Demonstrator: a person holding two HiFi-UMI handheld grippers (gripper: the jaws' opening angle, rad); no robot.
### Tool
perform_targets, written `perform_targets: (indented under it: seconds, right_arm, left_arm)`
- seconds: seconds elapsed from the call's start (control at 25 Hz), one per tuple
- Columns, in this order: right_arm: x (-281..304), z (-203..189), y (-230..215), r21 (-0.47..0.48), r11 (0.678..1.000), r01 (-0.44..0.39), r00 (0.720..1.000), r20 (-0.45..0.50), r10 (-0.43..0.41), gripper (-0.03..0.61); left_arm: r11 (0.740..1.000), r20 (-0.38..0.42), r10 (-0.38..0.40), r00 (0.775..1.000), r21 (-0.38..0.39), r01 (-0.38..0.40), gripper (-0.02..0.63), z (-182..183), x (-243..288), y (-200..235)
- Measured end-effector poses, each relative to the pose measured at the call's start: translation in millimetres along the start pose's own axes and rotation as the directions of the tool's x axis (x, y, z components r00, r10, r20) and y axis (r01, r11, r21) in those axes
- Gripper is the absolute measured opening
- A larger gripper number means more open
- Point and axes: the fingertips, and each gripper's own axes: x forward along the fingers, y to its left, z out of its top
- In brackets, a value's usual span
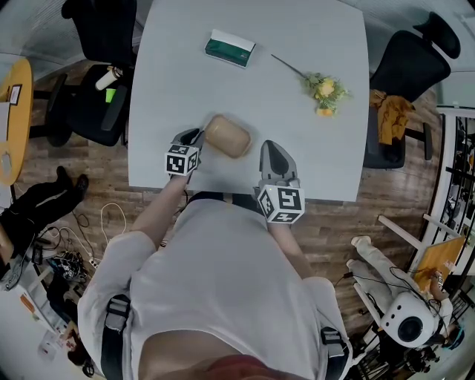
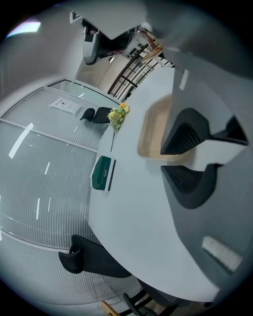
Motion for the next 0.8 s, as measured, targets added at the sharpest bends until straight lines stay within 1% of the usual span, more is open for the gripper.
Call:
perform_targets:
  seconds: [0.2,0.44,0.64,0.8]
  right_arm:
    - [1.3,-0.7,-1.4,0.004,1.000,-0.001,1.000,-0.002,0.001,0.009]
    - [-0.9,-0.7,-1.7,0.002,1.000,0.002,1.000,0.002,-0.002,0.009]
    - [-1.4,-3.2,-2.6,0.017,1.000,0.002,1.000,0.002,-0.002,0.009]
    - [-2.8,-1.9,-1.2,0.020,1.000,0.001,1.000,0.009,-0.001,0.009]
  left_arm:
    - [1.000,-0.002,-0.006,1.000,-0.016,0.006,0.078,-0.3,2.4,-0.2]
    - [0.999,0.006,-0.019,1.000,-0.039,0.019,0.051,-0.9,2.8,-2.0]
    - [0.996,0.014,-0.028,0.999,-0.090,0.030,0.043,-1.7,3.9,-0.9]
    - [0.996,0.011,-0.023,1.000,-0.088,0.024,0.037,-1.1,2.9,-0.4]
